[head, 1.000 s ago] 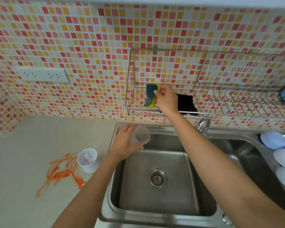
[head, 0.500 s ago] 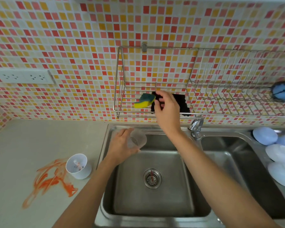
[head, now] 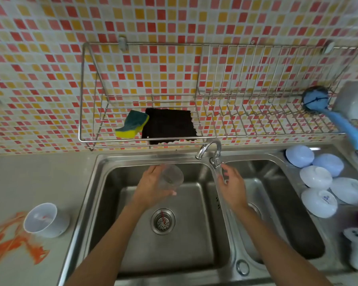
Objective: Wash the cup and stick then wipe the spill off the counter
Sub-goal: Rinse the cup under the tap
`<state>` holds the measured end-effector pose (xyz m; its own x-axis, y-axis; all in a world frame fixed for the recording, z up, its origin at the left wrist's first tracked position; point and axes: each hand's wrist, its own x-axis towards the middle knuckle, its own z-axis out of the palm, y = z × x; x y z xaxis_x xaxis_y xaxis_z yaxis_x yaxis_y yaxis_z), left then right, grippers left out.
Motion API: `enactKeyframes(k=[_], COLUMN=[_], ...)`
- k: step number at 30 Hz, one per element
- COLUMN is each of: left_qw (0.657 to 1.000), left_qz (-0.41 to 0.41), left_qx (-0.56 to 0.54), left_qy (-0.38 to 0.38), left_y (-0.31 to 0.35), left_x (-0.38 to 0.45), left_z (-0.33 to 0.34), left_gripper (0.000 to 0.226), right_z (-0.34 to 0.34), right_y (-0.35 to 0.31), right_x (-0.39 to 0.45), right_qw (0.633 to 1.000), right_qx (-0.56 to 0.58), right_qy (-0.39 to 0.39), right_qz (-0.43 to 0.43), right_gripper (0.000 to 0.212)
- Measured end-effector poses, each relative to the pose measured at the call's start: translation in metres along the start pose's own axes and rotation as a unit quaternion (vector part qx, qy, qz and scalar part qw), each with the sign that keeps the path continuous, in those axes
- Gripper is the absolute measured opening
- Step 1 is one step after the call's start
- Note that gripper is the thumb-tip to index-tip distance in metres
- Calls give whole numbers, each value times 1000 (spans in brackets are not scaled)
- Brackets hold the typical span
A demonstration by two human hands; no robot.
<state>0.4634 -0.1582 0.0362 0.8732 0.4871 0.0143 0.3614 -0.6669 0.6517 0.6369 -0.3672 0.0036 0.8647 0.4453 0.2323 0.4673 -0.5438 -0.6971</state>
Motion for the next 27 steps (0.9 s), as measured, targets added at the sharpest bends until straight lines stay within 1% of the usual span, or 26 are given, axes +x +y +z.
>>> enactKeyframes(k=[3, 8, 13, 15, 18, 20, 23, 27], left_qw=[1000, 999, 1000, 999, 996, 996, 997, 995], left_qz=[3, -4, 3, -11, -26, -30, -9, -20], left_qx=[-12, -34, -30, -45, -78, -82, -75, -93], left_qy=[-3, -3, -1, 4, 26, 22, 3, 41], left_y=[12, 30, 49, 52, 51, 53, 53, 51], left_x=[12, 23, 29, 33, 38, 39, 34, 29], left_z=[12, 22, 28, 33, 40, 42, 47, 45], left_gripper=[92, 84, 84, 83, 83, 86, 85, 73], right_z=[3, 17, 29, 32, 39, 41, 40, 38], right_y=[12, 20, 30, 32, 29, 28, 28, 31], right_x=[21, 51, 62, 66, 69, 72, 75, 76], right_qw=[999, 994, 993, 989, 976, 967, 962, 965], right_qx=[-14, -16, -37, -80, -151, -185, -202, -190], right_qy=[-35, -86, -87, -106, -156, -172, -185, -177], right_qz=[34, 71, 77, 62, 9, -13, -18, -37], right_gripper=[44, 43, 35, 36, 32, 28, 25, 24])
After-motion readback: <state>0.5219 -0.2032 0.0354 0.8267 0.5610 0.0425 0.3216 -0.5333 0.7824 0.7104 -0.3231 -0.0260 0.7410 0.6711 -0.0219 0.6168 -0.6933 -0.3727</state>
